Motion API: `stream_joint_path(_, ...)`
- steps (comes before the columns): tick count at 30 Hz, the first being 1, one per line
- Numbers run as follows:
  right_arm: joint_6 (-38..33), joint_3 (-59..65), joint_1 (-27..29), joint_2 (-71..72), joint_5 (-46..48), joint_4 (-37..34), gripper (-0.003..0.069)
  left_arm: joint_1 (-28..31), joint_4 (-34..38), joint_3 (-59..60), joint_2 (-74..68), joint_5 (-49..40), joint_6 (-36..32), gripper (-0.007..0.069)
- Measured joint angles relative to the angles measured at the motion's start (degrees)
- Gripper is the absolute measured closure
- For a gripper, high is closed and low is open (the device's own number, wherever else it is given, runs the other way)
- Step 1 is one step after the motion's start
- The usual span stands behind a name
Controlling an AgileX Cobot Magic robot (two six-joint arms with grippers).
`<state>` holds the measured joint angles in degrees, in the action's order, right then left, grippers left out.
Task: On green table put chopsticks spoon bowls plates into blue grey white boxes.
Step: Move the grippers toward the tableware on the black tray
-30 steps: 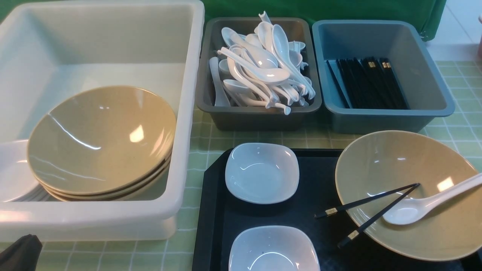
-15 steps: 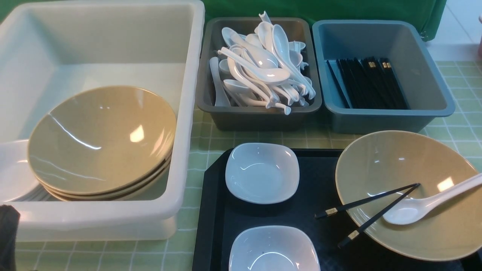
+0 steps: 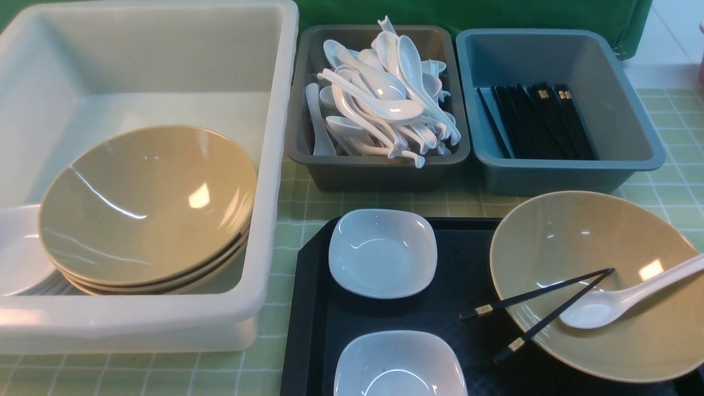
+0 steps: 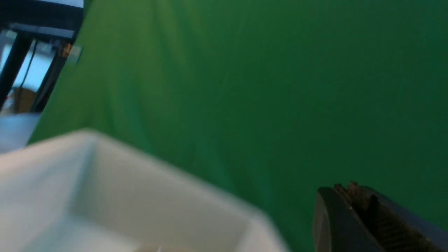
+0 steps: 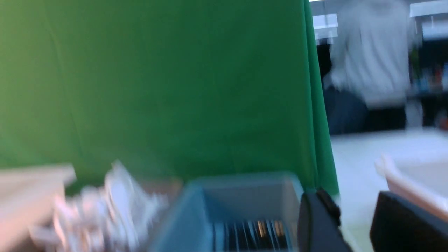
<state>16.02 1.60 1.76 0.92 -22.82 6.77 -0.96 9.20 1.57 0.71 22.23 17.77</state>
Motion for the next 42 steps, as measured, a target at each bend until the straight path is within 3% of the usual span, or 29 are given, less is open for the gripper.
stream_joint_path(4,3.1,-3.2,0.0,-0.1,-0.3,0.0,0.0423,0.0,2.1,-3.6,-1.1,5.4,3.2,0.0626)
stream_joint_path(10,3.6,-20.1,0.0,-7.7,2.2,0.0,0.0423,0.0,-0.9,-22.8,-10.5,-2.7,3.0,0.0626)
stream_joint_path(13,3.6,-30.5,-0.1,-14.4,8.8,0.0,0.0423,0.0,-5.3,-36.0,-18.7,-15.7,3.1,0.0626)
stream_joint_path(15,2.8,-37.3,-0.1,-19.9,18.7,0.0,0.0423,0.0,-8.1,-43.5,-24.7,-28.3,3.1,0.0626)
stream_joint_path(19,-8.4,-43.3,-0.1,-29.7,32.3,0.0,0.0423,0.0,-14.3,-49.5,-34.9,-46.3,2.2,0.0626)
stream_joint_path(24,-13.5,-42.8,-0.1,-35.8,38.5,-0.3,0.0423,-1.5,-18.0,-49.3,-40.0,-52.9,1.5,0.0626)
stream_joint_path(28,-13.9,-42.6,-0.1,-41.5,49.6,-3.7,0.0423,-6.5,-14.5,-46.0,-41.0,-53.1,0.9,0.0626)
stream_joint_path(30,-18.9,-42.5,-0.1,-44.4,54.4,-8.4,0.0423,-9.9,-11.0,-44.0,-41.0,-53.5,-0.7,0.0626)
stream_joint_path(33,-33.1,-43.6,-0.1,-50.5,63.1,-19.3,0.0423,-15.7,-2.6,-41.6,-41.7,-55.1,-6.1,0.0626)
stream_joint_path(34,-33.8,-43.8,-0.1,-50.9,63.6,-19.3,0.0423,-16.4,-2.0,-41.6,-41.9,-55.3,-6.5,0.0626)
stream_joint_path(35,-39.6,-45.4,-0.1,-54.4,67.2,-22.7,0.0423,-18.8,1.7,-41.3,-42.8,-56.3,-10.4,0.0626)
stream_joint_path(38,-49.0,-48.6,-0.1,-59.9,71.3,-25.0,0.0423,-22.9,8.3,-41.2,-44.7,-58.0,-17.8,0.0626)
stream_joint_path(42,-70.1,-51.5,-2.0,-66.6,73.2,-27.2,0.0422,-27.1,14.7,-41.5,-47.6,-60.4,-29.9,0.0626)
